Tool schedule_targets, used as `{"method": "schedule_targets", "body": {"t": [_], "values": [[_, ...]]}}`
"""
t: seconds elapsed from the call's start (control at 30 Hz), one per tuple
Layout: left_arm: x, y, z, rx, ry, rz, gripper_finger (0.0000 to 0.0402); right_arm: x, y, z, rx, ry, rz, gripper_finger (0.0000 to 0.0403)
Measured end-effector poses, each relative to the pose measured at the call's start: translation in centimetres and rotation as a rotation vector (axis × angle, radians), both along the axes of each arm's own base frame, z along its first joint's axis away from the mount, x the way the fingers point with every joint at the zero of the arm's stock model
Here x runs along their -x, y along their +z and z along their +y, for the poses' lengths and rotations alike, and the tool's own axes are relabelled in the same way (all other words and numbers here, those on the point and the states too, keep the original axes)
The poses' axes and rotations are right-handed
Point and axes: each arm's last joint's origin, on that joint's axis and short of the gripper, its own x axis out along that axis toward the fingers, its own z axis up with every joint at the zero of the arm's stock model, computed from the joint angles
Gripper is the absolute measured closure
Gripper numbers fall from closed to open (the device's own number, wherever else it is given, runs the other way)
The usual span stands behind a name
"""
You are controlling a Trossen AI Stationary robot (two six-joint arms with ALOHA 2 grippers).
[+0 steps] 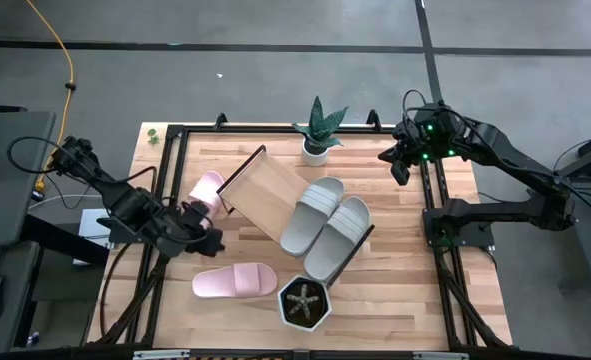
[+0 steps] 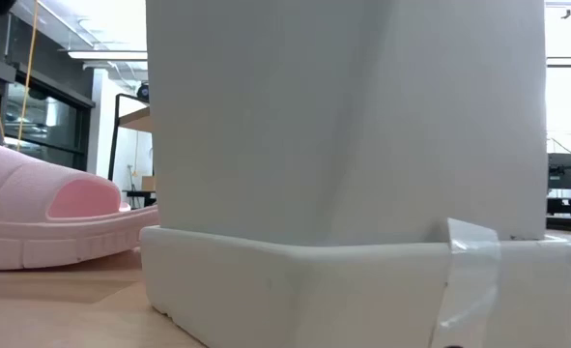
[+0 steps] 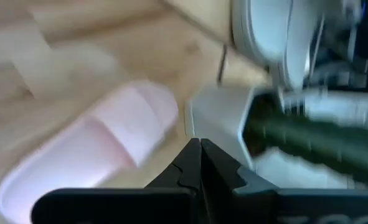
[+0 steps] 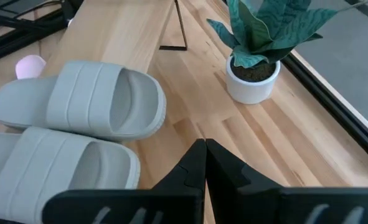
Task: Pick and place slides into the shelf
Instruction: Put the bottom pink slipper on the shelf
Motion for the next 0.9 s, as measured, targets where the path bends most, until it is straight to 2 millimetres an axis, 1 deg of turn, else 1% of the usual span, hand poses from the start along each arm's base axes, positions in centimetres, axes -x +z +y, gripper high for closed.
{"method": "schedule_targets", "body": {"t": [0.1, 0.3, 0.33, 0.47, 0.57, 0.7, 0.77, 0.9], "values": [[0.9, -0.3, 0.0, -0.043, 0.115, 0.018, 0.0401, 0.0, 0.0, 0.0, -0.005, 0.005, -0.001, 0.0402], [4.0, -1.3, 0.0, -0.075, 0.36, 0.1, 0.0401, 0.1, -0.2, 0.2, -0.032, 0.023, 0.012, 0.0402], [4.3, -1.4, 0.1, -0.094, 0.376, 0.107, 0.0401, 0.1, -0.2, 0.2, -0.036, 0.025, 0.016, 0.0402], [4.6, -1.3, 0.9, -0.158, 0.419, 0.096, 0.0401, 0.2, -0.2, 0.2, -0.038, 0.025, 0.019, 0.0402], [4.4, -1.2, 1.2, -0.182, 0.444, 0.072, 0.0401, 0.1, -0.2, 0.2, -0.035, 0.025, 0.014, 0.0402], [4.5, -1.3, 1.2, -0.197, 0.438, 0.087, 0.0401, 0.1, -0.2, 0.2, -0.035, 0.026, 0.013, 0.0402], [4.5, -1.3, 1.1, -0.194, 0.403, 0.102, 0.0401, 0.1, -0.2, 0.2, -0.035, 0.025, 0.013, 0.0402], [3.5, -1.4, 0.1, -0.108, 0.334, 0.11, 0.0401, 0.1, -0.2, 0.2, -0.034, 0.024, 0.014, 0.0402]]}}
